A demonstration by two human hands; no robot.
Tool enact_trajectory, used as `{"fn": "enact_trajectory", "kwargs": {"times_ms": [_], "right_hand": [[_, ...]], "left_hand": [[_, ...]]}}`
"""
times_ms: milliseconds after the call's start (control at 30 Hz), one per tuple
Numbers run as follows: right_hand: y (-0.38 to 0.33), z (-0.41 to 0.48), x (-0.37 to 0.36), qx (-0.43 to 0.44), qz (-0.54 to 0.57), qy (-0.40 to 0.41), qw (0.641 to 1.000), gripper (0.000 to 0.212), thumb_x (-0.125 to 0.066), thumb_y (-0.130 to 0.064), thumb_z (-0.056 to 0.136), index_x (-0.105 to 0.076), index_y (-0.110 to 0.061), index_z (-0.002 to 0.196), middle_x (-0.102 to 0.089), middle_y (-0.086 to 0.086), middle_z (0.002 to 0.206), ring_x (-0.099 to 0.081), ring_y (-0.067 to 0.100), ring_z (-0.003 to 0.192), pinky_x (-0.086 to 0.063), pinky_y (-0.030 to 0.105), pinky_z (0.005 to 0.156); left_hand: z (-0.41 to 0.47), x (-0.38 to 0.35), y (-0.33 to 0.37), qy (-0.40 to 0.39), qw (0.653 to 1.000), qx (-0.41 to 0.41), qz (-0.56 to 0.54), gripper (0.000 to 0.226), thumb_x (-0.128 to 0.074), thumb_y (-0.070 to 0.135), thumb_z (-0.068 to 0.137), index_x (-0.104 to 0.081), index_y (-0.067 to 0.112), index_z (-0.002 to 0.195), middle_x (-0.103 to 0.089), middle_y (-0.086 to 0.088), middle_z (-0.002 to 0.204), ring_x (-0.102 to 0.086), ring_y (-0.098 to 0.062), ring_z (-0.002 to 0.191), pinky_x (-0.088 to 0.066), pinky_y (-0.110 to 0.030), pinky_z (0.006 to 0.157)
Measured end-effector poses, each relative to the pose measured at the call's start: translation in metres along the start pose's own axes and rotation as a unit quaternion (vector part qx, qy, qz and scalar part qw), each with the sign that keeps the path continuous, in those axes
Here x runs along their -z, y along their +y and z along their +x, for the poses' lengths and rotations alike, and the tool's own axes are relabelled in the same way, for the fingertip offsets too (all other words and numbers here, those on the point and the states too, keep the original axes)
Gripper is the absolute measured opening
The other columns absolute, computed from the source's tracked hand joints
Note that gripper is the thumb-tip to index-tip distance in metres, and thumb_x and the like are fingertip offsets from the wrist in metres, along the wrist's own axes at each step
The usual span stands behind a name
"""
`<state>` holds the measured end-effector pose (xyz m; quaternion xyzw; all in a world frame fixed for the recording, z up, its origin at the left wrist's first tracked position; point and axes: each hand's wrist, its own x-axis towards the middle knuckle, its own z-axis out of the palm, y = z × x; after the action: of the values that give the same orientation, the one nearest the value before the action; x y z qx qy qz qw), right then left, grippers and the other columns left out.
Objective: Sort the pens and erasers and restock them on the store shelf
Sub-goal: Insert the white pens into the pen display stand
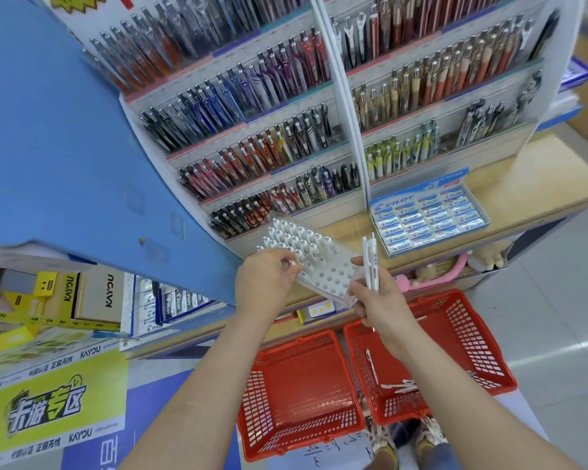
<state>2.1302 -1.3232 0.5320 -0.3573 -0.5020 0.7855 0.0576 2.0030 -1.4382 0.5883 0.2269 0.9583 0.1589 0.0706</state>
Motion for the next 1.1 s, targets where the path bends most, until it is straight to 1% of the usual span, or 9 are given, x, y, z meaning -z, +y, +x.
{"fn": "enact_trajectory", "kwargs": {"times_ms": [167, 333, 400, 500, 600, 667, 800, 967, 1100], "right_hand": [[-0.02, 0.015, 0.012, 0.004, -0.043, 0.005, 0.999, 0.027, -0.049, -0.013, 0.095, -0.059, -0.025, 0.117, -0.053, 0.001, 0.071, -0.037, 0.012, 0.05, -0.029, 0.019, 0.039], [-0.057, 0.006, 0.02, 0.013, 0.108, -0.015, 0.994, 0.022, -0.044, -0.027, 0.1, -0.057, -0.011, 0.107, -0.053, 0.006, 0.063, -0.044, 0.015, 0.048, -0.033, 0.024, 0.044], [-0.068, -0.006, 0.019, 0.014, 0.149, -0.064, 0.987, 0.024, -0.043, -0.027, 0.1, -0.057, -0.008, 0.108, -0.054, 0.009, 0.063, -0.049, 0.017, 0.05, -0.038, 0.027, 0.048], [-0.078, -0.023, 0.02, -0.009, 0.145, -0.154, 0.977, 0.027, -0.044, -0.028, 0.098, -0.06, -0.008, 0.107, -0.046, 0.007, 0.056, -0.038, 0.013, 0.037, -0.026, 0.019, 0.038], [-0.083, -0.036, 0.017, -0.02, 0.164, -0.19, 0.968, 0.027, -0.048, -0.032, 0.094, -0.065, -0.012, 0.086, -0.042, 0.006, 0.054, -0.033, 0.011, 0.036, -0.021, 0.016, 0.036], [-0.085, -0.042, 0.011, 0.009, 0.208, -0.141, 0.968, 0.026, -0.049, -0.032, 0.091, -0.063, -0.011, 0.083, -0.047, 0.005, 0.055, -0.041, 0.012, 0.04, -0.032, 0.018, 0.038], [-0.086, -0.048, 0.0, 0.118, 0.236, -0.003, 0.965, 0.024, -0.044, -0.035, 0.094, -0.06, -0.019, 0.088, -0.059, 0.001, 0.065, -0.055, 0.013, 0.059, -0.042, 0.029, 0.057], [-0.083, -0.061, -0.011, 0.142, 0.208, 0.007, 0.968, 0.022, -0.039, -0.033, 0.099, -0.053, -0.02, 0.09, -0.071, 0.001, 0.08, -0.067, 0.013, 0.083, -0.048, 0.021, 0.062], [-0.086, -0.062, -0.007, 0.125, 0.192, 0.004, 0.973, 0.022, -0.04, -0.031, 0.1, -0.057, -0.019, 0.091, -0.072, 0.004, 0.084, -0.066, 0.015, 0.077, -0.05, 0.025, 0.057]], "left_hand": [[-0.009, 0.008, 0.006, 0.02, 0.998, 0.024, -0.058, 0.017, -0.066, 0.032, 0.083, -0.067, 0.032, 0.1, -0.059, 0.007, 0.068, -0.057, -0.014, 0.067, -0.05, -0.032, 0.064], [-0.034, 0.012, 0.038, -0.045, 0.966, 0.02, -0.254, 0.009, -0.066, 0.024, 0.086, -0.071, 0.027, 0.079, -0.064, 0.013, 0.063, -0.056, -0.004, 0.059, -0.049, -0.03, 0.06], [-0.043, 0.013, 0.055, -0.06, 0.946, 0.004, -0.317, 0.011, -0.063, 0.02, 0.089, -0.071, 0.026, 0.084, -0.062, 0.014, 0.064, -0.054, -0.003, 0.059, -0.048, -0.027, 0.06], [-0.042, 0.025, 0.073, -0.059, 0.898, 0.025, -0.435, 0.013, -0.059, 0.016, 0.092, -0.069, 0.021, 0.099, -0.059, 0.008, 0.072, -0.052, -0.006, 0.06, -0.048, -0.025, 0.056], [-0.041, 0.032, 0.08, -0.121, 0.882, 0.023, -0.455, 0.026, -0.061, 0.024, 0.09, -0.061, 0.021, 0.116, -0.053, -0.003, 0.081, -0.05, -0.011, 0.065, -0.045, -0.026, 0.055], [-0.046, 0.029, 0.081, -0.144, 0.893, 0.018, -0.426, 0.032, -0.065, 0.027, 0.087, -0.054, 0.022, 0.117, -0.05, -0.002, 0.08, -0.05, -0.011, 0.063, -0.045, -0.027, 0.054], [-0.07, 0.018, 0.082, -0.143, 0.863, 0.081, -0.478, 0.024, -0.063, 0.024, 0.088, -0.041, 0.016, 0.083, -0.058, -0.009, 0.069, -0.057, -0.016, 0.05, -0.047, -0.025, 0.046], [-0.095, 0.013, 0.091, -0.143, 0.794, 0.121, -0.578, 0.009, -0.065, 0.01, 0.086, -0.058, 0.007, 0.082, -0.064, -0.01, 0.062, -0.059, -0.018, 0.048, -0.049, -0.023, 0.045], [-0.094, 0.021, 0.085, -0.083, 0.801, 0.118, -0.581, 0.006, -0.07, 0.003, 0.08, -0.07, 0.009, 0.082, -0.064, -0.003, 0.06, -0.056, -0.011, 0.048, -0.049, -0.021, 0.05]]}}
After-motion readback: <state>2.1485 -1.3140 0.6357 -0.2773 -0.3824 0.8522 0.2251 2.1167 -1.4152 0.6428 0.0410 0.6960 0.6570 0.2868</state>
